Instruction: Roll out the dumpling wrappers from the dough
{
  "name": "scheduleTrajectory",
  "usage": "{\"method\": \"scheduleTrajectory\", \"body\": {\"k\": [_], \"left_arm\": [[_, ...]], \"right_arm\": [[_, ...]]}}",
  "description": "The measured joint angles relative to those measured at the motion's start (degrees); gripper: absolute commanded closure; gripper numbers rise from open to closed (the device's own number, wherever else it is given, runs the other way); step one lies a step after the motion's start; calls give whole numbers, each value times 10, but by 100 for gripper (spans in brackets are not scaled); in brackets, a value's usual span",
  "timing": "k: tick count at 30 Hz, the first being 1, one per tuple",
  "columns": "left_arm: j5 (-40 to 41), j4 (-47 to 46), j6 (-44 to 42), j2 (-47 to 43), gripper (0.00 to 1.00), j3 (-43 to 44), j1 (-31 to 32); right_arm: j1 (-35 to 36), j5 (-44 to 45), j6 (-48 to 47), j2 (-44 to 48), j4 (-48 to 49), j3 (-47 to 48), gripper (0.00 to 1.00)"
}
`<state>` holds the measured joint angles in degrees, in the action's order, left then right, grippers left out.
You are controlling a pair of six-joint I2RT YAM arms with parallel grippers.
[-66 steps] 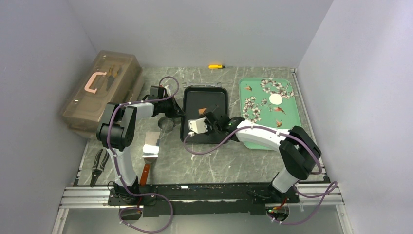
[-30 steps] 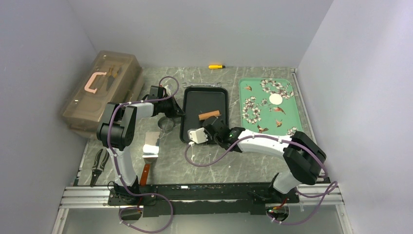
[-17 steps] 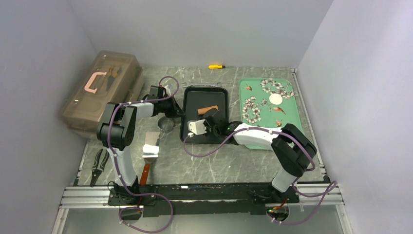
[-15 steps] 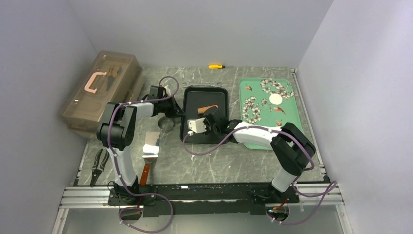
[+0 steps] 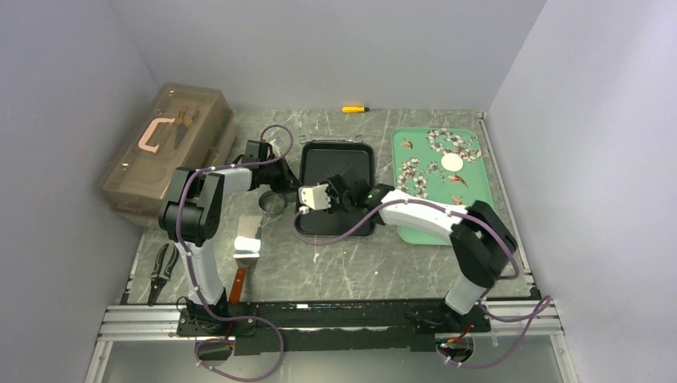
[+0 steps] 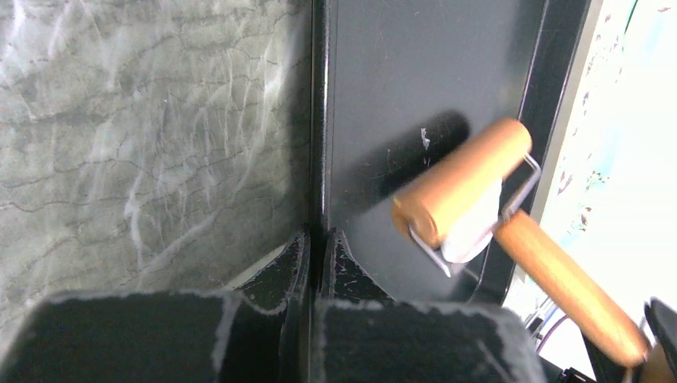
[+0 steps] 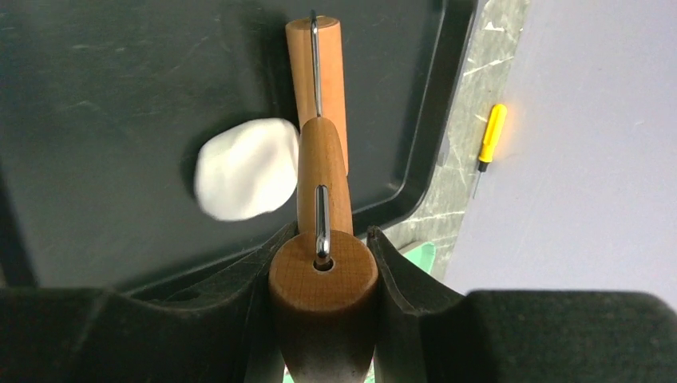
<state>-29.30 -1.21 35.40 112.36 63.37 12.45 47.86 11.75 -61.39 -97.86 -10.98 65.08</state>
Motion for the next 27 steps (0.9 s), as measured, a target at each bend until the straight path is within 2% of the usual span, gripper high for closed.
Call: {"method": "scheduleTrajectory", "body": {"k": [8,20,27], "left_arm": [[0,0,0,0,100,0,0],[-4,-1,0,1,100,0,-2],[-13,-1,2,4,100,2,-5]], "right_arm": [[58,17,41,135,-28,-85,100],[66,61,63,132,-47,-130,100],[124,128,70,136,-79,-141,100]]}}
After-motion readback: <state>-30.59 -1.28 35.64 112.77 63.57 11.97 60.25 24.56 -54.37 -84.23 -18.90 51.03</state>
